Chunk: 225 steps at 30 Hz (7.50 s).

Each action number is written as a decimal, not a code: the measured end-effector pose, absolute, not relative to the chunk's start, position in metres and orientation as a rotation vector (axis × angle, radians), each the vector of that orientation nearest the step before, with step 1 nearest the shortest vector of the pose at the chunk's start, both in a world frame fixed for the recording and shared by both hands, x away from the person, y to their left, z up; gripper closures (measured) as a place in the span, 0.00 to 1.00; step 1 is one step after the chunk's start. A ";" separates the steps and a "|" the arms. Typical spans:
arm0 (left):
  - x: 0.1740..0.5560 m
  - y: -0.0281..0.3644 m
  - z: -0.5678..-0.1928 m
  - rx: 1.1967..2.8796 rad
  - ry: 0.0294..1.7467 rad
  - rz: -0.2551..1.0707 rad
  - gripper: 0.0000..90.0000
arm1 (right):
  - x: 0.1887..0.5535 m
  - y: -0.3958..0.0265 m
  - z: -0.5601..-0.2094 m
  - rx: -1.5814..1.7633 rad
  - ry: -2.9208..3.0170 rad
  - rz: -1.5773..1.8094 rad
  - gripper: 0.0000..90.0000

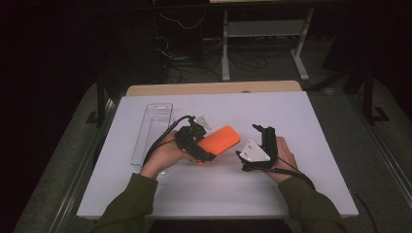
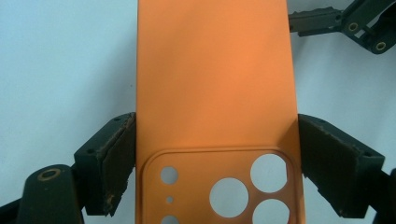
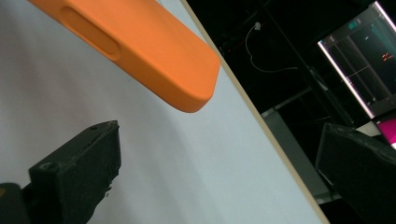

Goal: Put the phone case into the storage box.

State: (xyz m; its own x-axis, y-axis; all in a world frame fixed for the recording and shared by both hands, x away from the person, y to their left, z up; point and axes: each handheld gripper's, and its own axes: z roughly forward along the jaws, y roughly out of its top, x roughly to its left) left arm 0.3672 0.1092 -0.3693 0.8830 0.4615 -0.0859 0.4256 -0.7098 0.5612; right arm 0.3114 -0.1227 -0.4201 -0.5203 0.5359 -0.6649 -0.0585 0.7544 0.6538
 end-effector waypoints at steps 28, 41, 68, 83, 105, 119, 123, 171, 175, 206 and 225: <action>0.368 0.110 -0.369 2.504 0.610 0.070 0.17 | 0.300 -0.108 -0.427 0.053 1.881 0.556 0.00; 0.368 0.109 -0.370 2.503 0.610 0.067 0.17 | 0.295 -0.102 -0.432 -0.042 1.837 0.474 0.00; 0.365 0.103 -0.372 2.532 0.590 0.046 0.17 | 0.284 -0.087 -0.443 -0.229 1.737 0.389 0.03; 0.362 0.099 -0.375 2.557 0.562 0.034 0.17 | 0.276 -0.077 -0.451 -0.322 1.714 0.336 0.09; 0.361 0.097 -0.378 2.567 0.556 0.024 0.17 | 0.267 -0.070 -0.452 -0.332 1.720 0.328 0.44; 0.358 0.092 -0.379 2.565 0.548 0.010 0.17 | 0.265 -0.069 -0.452 -0.361 1.761 0.296 0.66; 0.358 0.092 -0.380 2.566 0.548 0.007 0.17 | 0.265 -0.069 -0.452 -0.366 1.781 0.286 0.72; 0.359 0.102 -0.373 2.445 0.548 -0.095 0.12 | 0.260 -0.070 -0.450 -0.346 1.725 0.293 0.91; 0.360 0.103 -0.372 2.443 0.543 -0.088 0.02 | 0.260 -0.070 -0.451 -0.349 1.733 0.292 0.91; 0.347 0.121 -0.377 2.364 0.556 0.039 0.00 | 0.273 -0.120 -0.440 -0.254 1.804 0.222 0.90; 0.331 0.129 -0.400 2.309 0.616 0.158 0.00 | 0.282 -0.129 -0.434 -0.108 1.870 0.308 0.90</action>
State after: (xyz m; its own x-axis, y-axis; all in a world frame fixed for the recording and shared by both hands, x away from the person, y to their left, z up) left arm 0.3312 0.1289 -0.3996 0.8778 0.4746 -0.0643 0.3850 -0.6193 0.6842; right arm 0.2824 -0.1292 -0.4339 -0.3170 0.0798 -0.9451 -0.2280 0.9608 0.1576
